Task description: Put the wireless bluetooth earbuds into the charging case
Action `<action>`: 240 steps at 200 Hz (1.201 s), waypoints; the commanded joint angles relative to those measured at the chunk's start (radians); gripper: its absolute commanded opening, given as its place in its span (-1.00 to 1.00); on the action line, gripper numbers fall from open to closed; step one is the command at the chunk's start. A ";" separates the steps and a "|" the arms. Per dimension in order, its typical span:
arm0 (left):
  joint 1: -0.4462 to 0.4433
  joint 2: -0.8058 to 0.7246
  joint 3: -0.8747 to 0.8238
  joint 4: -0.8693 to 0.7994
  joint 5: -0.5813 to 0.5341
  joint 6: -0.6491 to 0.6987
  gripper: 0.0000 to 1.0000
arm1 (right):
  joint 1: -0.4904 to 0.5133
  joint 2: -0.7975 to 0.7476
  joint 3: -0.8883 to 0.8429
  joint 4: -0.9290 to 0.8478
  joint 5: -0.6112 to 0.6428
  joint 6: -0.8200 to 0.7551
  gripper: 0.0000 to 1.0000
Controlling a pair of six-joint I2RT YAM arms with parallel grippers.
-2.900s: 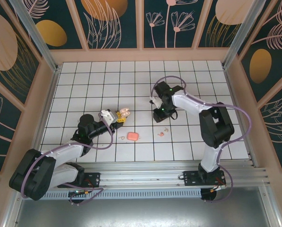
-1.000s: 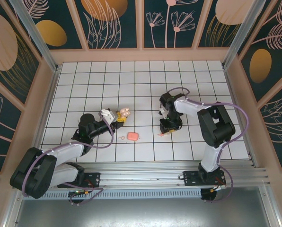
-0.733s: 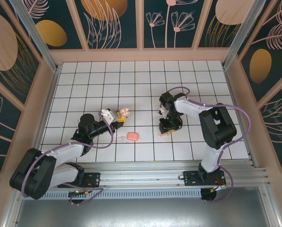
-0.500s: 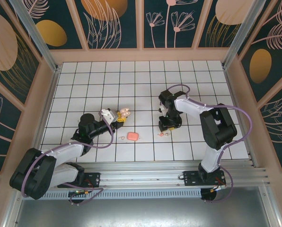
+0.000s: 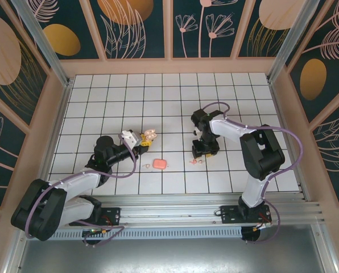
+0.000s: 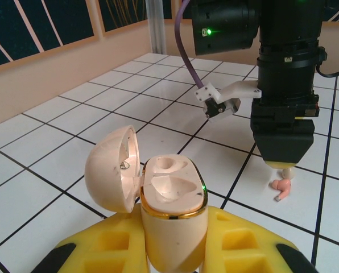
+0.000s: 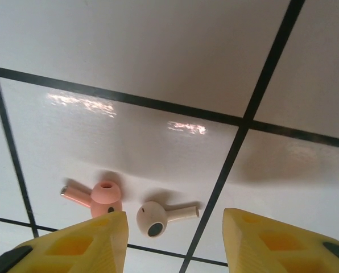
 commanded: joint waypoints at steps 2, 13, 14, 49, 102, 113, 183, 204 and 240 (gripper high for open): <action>-0.005 -0.010 0.028 -0.001 0.007 0.003 -0.87 | 0.009 -0.033 -0.043 -0.020 0.026 0.070 -0.04; -0.005 -0.010 0.029 -0.006 0.009 0.003 -0.87 | 0.009 -0.052 -0.060 -0.019 0.029 0.096 -0.05; -0.005 -0.010 0.029 -0.006 0.008 0.004 -0.87 | 0.009 -0.053 -0.062 -0.019 0.029 0.098 -0.05; -0.006 -0.015 0.029 -0.009 0.009 0.001 -0.87 | 0.009 -0.129 -0.119 0.027 -0.022 0.156 -0.16; -0.005 -0.023 0.031 -0.008 0.013 -0.005 -0.87 | 0.009 -0.196 -0.200 0.111 -0.142 0.216 -0.22; -0.004 -0.025 0.032 -0.008 0.013 -0.005 -0.87 | 0.009 -0.195 -0.210 0.121 -0.149 0.224 -0.25; -0.005 -0.023 0.029 -0.012 0.009 -0.005 -0.87 | 0.009 -0.152 -0.216 0.160 -0.139 0.216 -0.29; -0.005 -0.023 0.031 -0.012 0.005 -0.001 -0.87 | 0.009 -0.133 -0.202 0.183 -0.137 0.208 -0.29; -0.005 -0.023 0.038 -0.020 0.003 0.001 -0.87 | 0.009 -0.102 -0.169 0.244 -0.148 0.192 -0.31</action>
